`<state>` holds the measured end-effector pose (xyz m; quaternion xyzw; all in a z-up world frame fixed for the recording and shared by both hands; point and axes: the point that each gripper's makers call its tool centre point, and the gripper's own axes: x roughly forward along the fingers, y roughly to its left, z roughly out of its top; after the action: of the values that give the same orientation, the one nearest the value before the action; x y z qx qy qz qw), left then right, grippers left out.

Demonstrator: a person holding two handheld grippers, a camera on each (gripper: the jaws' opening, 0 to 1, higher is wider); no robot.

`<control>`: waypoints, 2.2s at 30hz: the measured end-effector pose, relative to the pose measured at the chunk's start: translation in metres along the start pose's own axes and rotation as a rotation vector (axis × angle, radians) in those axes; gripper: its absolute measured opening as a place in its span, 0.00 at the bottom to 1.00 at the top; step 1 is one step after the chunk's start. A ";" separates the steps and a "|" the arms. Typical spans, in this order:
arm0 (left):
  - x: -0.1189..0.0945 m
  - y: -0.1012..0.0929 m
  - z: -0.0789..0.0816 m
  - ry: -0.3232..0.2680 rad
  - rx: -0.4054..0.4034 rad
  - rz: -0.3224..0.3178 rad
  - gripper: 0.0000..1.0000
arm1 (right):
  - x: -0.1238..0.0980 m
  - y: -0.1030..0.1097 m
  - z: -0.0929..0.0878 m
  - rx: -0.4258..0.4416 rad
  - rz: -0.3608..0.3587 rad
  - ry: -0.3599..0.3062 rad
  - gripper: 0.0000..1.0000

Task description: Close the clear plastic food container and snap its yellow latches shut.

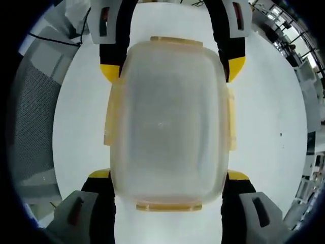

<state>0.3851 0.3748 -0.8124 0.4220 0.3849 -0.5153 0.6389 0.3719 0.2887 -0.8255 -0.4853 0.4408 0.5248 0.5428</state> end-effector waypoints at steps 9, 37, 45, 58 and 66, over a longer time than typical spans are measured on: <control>0.002 0.009 0.001 -0.013 -0.005 0.012 0.82 | 0.001 -0.010 -0.001 -0.002 -0.010 0.003 0.85; 0.004 0.021 0.004 -0.023 0.008 0.025 0.83 | -0.001 -0.021 0.001 0.013 -0.007 -0.067 0.86; 0.000 0.024 0.008 -0.109 -0.025 0.059 0.83 | -0.006 -0.023 0.004 0.101 -0.040 -0.230 0.84; -0.014 0.030 0.000 -0.376 -0.288 0.253 0.86 | -0.025 -0.033 0.003 0.437 -0.239 -0.623 0.95; -0.009 0.008 -0.017 -0.459 -0.484 0.308 0.88 | -0.022 -0.024 -0.002 0.636 -0.308 -0.745 1.00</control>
<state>0.3904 0.3944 -0.8088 0.1853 0.2741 -0.3884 0.8601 0.3946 0.2837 -0.8022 -0.1357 0.2788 0.4160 0.8549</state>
